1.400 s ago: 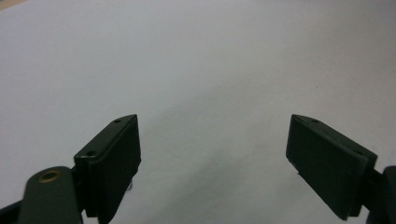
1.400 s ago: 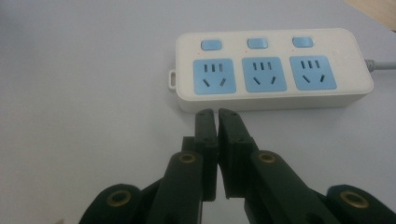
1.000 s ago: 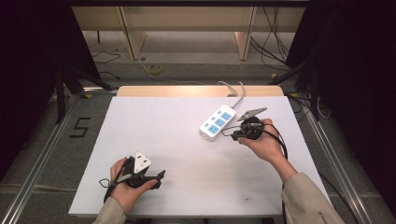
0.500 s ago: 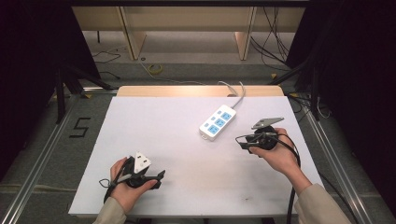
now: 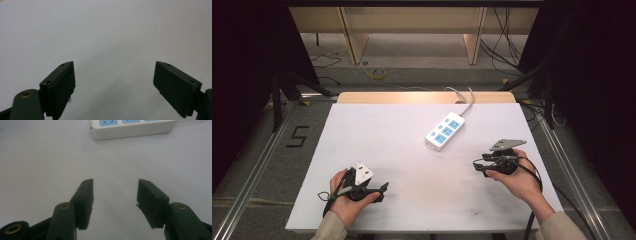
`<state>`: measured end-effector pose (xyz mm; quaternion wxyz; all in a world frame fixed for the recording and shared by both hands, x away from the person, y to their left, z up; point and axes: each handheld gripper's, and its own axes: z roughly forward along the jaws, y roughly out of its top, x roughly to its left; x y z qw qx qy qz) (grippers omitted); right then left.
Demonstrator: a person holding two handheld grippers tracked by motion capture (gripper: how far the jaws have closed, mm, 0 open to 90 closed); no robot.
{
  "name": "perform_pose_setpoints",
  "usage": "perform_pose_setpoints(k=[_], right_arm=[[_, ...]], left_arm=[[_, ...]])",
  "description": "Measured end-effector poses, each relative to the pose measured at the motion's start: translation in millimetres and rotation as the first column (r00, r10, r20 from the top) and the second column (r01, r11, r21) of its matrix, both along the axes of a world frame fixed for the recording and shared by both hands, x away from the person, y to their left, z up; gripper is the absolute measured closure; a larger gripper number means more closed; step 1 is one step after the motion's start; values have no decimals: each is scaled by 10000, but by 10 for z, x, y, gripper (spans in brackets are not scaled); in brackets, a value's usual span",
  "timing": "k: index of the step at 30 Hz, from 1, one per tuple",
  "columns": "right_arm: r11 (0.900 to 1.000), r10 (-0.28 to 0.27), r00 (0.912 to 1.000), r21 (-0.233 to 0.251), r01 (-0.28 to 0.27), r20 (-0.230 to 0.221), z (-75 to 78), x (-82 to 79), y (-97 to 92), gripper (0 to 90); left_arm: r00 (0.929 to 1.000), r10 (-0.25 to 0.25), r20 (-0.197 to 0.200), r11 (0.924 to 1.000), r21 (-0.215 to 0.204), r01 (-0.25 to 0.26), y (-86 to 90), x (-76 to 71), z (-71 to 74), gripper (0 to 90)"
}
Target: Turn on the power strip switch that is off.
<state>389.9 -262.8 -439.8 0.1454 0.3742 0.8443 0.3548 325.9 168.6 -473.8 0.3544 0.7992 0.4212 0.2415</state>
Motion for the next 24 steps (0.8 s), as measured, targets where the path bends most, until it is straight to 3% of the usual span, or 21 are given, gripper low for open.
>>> perform_pose_setpoints(k=[11, 24], right_arm=[[9972, -317, 9984, 691, 284, 474, -206, -289, -91, 455], [9951, -356, 9981, 941, 306, 511, -265, -359, -99, 419]], left_arm=[[9999, 71, -97, 9999, -93, -72, 11, 12, -14, 176], [9991, 361, -207, 9993, -56, -362, 82, 64, -56, 174]])
